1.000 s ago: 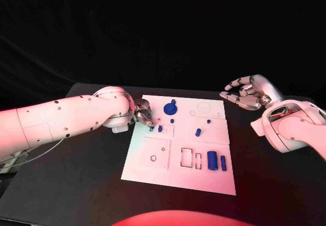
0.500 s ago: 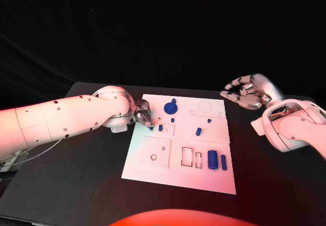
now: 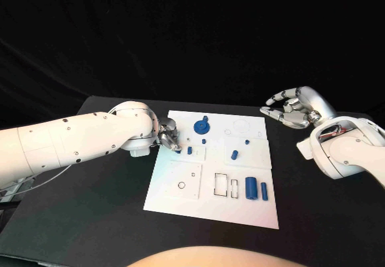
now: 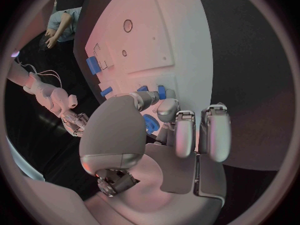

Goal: Assemble the parts on the task board

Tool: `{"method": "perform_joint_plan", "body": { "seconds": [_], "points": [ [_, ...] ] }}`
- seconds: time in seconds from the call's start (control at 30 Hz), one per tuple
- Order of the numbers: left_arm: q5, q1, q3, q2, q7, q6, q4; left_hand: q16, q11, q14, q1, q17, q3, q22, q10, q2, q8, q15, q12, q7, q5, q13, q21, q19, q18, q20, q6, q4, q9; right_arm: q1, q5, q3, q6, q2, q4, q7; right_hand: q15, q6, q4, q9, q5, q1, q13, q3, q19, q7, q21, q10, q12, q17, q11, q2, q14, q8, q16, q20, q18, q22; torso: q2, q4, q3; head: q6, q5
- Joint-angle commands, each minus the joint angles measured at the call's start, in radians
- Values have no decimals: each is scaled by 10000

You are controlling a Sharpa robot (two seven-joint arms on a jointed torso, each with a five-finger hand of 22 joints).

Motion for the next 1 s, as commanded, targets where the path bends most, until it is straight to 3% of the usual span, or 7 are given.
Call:
{"method": "perform_joint_plan", "body": {
  "seconds": [0.03,0.53,1.0],
  "points": [
    [-111,-35,-22,-9,-158,286,34,36,-2,1059,9,2628,1261,1084,88,129,20,-39,63,-151,69,17,-8,277,-181,-12,60,-1222,10,-8,-168,1,85,4,14,60,-82,-61,-22,15,38,-72,895,-22,708,-12,-54,28,-39,2001,-40,53,908,36,-31,-36,82,2265,4,0,6,8,-5],
    [-51,-38,-22,69,-147,296,36,36,-33,1059,-233,2628,1315,1115,147,47,138,-63,89,-197,25,33,5,292,-188,-34,101,-1188,39,-8,-197,1,74,8,23,60,-82,-62,-22,15,39,-71,888,-21,710,-12,-51,22,-45,2006,-41,55,910,37,-29,-36,81,2268,0,0,13,-28,-6],
    [51,-37,-28,186,-259,412,-83,36,-194,1059,-1427,2628,754,1168,239,-216,271,-204,133,-408,-71,63,17,326,-199,-152,393,-521,-85,-10,-198,2,89,14,11,53,-83,-67,-17,17,42,-75,879,-21,704,-11,-63,15,-53,1995,-41,59,907,42,-34,-38,84,2260,-4,2,7,-48,-15]
  ]
}}
